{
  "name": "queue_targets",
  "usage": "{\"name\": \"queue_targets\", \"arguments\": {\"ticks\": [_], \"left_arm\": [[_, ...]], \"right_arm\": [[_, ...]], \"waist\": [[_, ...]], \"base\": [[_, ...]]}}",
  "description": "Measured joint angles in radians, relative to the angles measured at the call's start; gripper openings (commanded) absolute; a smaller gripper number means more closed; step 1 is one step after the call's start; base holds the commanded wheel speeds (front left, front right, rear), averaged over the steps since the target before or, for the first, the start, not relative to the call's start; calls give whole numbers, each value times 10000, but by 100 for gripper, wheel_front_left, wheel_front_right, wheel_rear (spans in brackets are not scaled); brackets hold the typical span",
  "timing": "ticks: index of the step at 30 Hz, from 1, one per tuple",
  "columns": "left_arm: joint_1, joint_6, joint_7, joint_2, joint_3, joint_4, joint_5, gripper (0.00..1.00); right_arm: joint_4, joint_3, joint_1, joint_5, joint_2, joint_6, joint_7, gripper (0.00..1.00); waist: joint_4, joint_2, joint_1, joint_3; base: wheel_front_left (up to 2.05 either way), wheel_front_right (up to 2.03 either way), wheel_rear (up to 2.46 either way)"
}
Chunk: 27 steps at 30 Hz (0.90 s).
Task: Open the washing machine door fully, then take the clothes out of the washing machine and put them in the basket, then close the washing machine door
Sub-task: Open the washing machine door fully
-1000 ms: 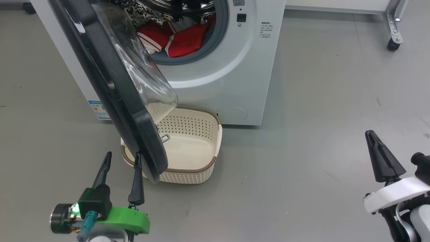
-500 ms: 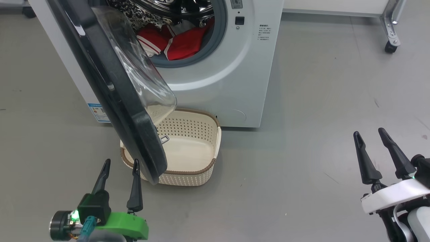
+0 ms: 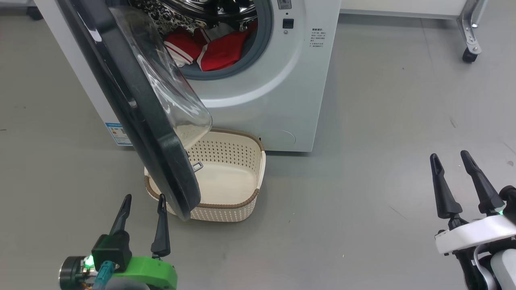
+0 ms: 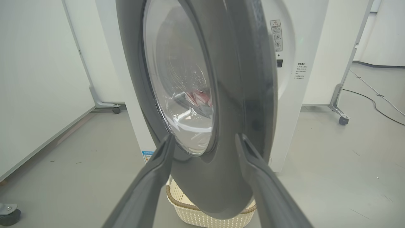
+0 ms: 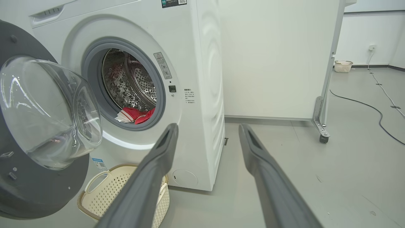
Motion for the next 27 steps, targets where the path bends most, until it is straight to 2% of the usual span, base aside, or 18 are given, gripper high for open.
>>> {"name": "queue_targets", "arguments": {"ticks": [17,18,19,20,27], "left_arm": [[-3,0,0,0,-8,-4,-44,100],[-3,0,0,0,-15,0,-44,92],[-4,0,0,0,-27,4,-44,40],[-6,0,0,2,-52,23,-31,0],[-5,-8,0,4,-150,111,107,0]], "right_arm": [[-86,-364,230,-345,328,224,2,100],[-86,-389,252,-359,341,234,2,100],[-86,-412,278,-384,357,267,2,100],[-86,-433,303,-422,372,268,0,100],[-86,-568,355,-523,506,360,0,100]], "waist": [[23,0,0,78],[23,0,0,80],[22,0,0,82],[21,0,0,84],[11,0,0,97]], "base": [[0,0,0],[0,0,0],[0,0,0],[0,0,0],[0,0,0]]}}
